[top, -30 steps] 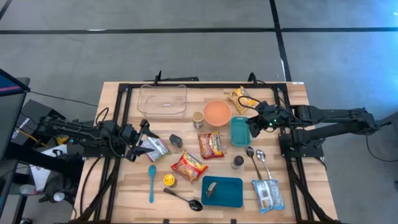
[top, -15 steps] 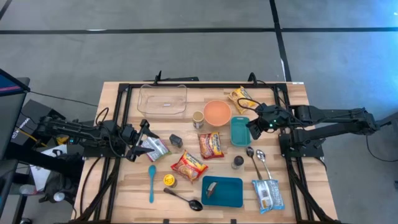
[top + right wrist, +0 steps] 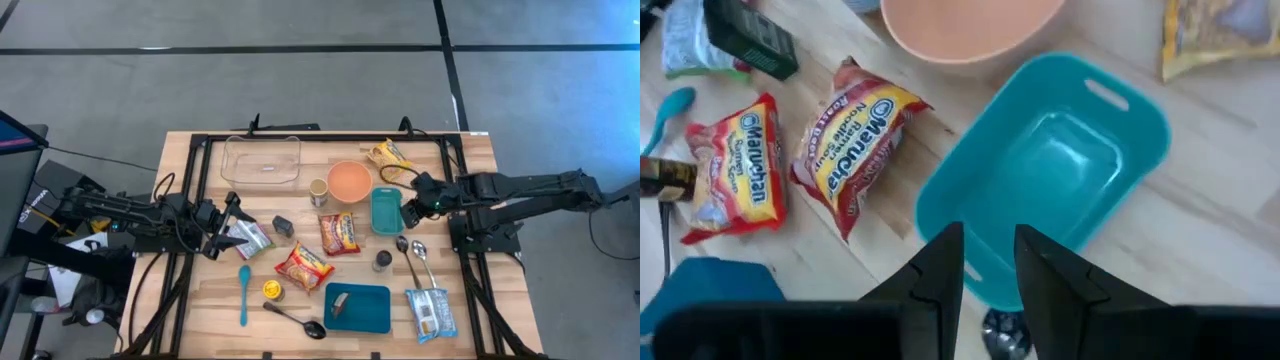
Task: Pick & Place Food Item
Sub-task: Put the yellow noodle pack into the transparent bin
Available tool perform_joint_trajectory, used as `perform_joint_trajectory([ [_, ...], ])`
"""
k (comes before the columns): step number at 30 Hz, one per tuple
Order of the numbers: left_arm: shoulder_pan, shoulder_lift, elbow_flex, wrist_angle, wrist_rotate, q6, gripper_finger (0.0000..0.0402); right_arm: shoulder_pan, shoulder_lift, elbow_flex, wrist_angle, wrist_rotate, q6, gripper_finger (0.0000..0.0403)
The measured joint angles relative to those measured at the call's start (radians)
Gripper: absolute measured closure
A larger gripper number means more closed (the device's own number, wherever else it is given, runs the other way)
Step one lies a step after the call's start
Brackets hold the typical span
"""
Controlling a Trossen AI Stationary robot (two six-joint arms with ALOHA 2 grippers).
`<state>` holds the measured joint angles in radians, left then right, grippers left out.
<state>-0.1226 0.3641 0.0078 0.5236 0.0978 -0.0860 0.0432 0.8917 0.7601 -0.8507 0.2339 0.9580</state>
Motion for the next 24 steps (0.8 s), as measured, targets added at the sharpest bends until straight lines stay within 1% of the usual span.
perform_joint_trajectory([
  [6, 0.000, 0.000, 0.000, 0.000, 0.000, 0.000, 0.0131, 0.070, 0.066, -0.001, -0.046, 0.012, 0.105, 0.0316],
  [13, 0.000, 0.000, 0.000, 0.000, 0.000, 0.000, 0.0131, 0.111, 0.098, -0.001, -0.059, 0.038, 0.116, 0.0316],
  [19, 0.000, 0.000, 0.000, 0.000, 0.000, 0.000, 0.0131, 0.130, 0.087, -0.001, -0.102, 0.144, 0.117, 0.0316],
  [24, 0.000, 0.000, 0.000, 0.000, 0.000, 0.000, 0.0131, 0.108, 0.088, -0.001, -0.100, 0.229, 0.103, 0.0316],
])
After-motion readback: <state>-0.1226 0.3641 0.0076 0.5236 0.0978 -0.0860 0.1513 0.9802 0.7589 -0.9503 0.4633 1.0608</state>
